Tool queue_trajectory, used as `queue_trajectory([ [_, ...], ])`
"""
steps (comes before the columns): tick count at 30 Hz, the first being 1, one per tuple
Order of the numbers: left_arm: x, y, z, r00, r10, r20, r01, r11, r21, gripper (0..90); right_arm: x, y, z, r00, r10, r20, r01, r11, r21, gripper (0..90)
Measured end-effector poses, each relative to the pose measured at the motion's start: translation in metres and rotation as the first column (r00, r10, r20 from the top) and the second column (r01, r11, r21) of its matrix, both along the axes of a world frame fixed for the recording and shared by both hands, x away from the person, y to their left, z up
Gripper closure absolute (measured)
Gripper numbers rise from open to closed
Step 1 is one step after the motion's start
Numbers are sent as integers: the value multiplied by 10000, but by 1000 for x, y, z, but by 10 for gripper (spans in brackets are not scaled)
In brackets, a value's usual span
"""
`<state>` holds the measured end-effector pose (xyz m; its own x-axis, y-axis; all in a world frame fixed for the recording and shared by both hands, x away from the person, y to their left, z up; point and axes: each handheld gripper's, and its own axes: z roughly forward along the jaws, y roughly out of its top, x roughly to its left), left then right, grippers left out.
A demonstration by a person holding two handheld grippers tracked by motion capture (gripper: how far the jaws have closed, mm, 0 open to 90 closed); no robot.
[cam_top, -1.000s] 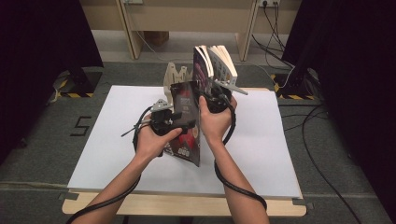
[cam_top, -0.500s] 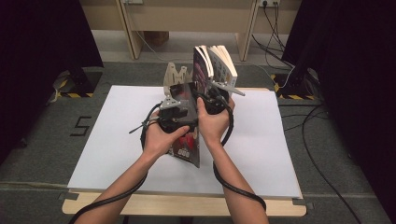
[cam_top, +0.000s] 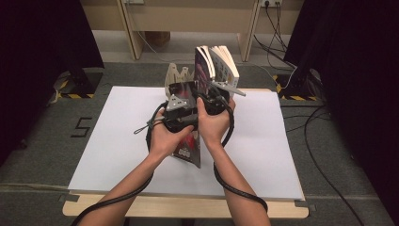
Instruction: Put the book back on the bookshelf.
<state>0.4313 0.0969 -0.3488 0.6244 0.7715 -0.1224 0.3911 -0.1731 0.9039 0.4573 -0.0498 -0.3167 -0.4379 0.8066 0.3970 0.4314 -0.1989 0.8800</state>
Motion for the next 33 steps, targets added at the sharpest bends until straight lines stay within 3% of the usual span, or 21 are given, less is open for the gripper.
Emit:
queue_trajectory([
  [14,0,7,2,9989,229,420,-244,9991,354,533,-12,3,12,9975,21,705,-17,10000,-47,871],
  [29,-1,8,-8,9958,631,668,-686,9940,846,520,-16,7,5,9983,2,579,11,9997,-227,872],
  [33,0,6,-6,9938,766,811,-816,9948,607,474,-16,8,6,9981,-46,611,60,9997,-227,873],
])
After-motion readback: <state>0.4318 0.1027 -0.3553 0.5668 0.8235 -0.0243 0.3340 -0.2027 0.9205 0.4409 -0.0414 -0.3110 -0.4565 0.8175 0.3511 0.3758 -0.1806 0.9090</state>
